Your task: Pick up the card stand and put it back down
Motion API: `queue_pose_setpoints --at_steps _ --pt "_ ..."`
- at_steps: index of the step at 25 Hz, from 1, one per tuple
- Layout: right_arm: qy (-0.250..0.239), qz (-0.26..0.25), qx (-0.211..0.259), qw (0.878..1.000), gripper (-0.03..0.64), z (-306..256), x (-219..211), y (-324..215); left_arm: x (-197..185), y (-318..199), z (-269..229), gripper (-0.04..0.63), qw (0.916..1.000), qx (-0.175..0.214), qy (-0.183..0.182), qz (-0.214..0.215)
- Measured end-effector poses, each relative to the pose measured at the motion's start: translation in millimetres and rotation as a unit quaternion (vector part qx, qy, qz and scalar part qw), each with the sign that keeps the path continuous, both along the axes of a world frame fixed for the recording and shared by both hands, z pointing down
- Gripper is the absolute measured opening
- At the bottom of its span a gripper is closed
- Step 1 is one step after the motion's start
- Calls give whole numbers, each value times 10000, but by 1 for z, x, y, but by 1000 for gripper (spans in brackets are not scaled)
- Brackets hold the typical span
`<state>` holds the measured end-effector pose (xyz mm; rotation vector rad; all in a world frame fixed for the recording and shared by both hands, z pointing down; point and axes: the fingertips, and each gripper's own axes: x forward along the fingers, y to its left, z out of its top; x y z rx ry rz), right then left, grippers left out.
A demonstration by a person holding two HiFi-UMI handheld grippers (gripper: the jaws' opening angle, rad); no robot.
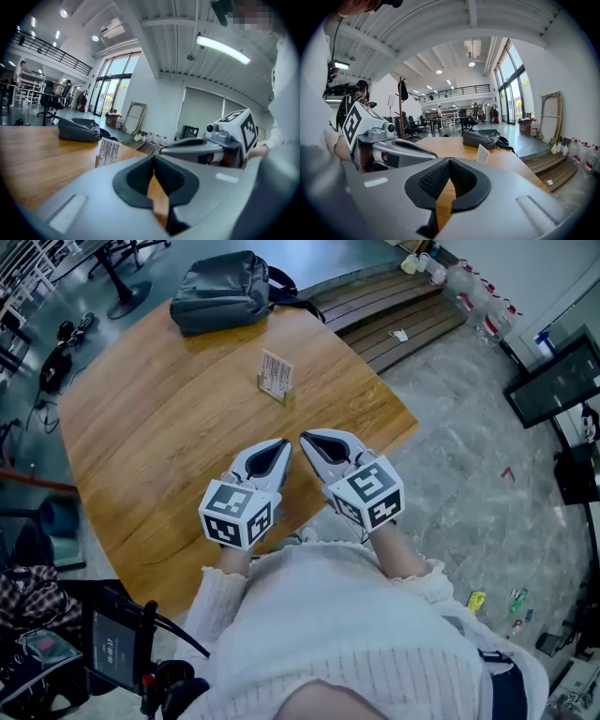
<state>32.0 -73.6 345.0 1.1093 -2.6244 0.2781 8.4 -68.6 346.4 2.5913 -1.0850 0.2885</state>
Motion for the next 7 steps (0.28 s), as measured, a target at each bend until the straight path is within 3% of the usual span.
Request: queue_pose_setpoints --at_steps 7 --pt "40 60 -46 10000 -1 3 4 -4 4 -4 2 8 10000 -27 1 82"
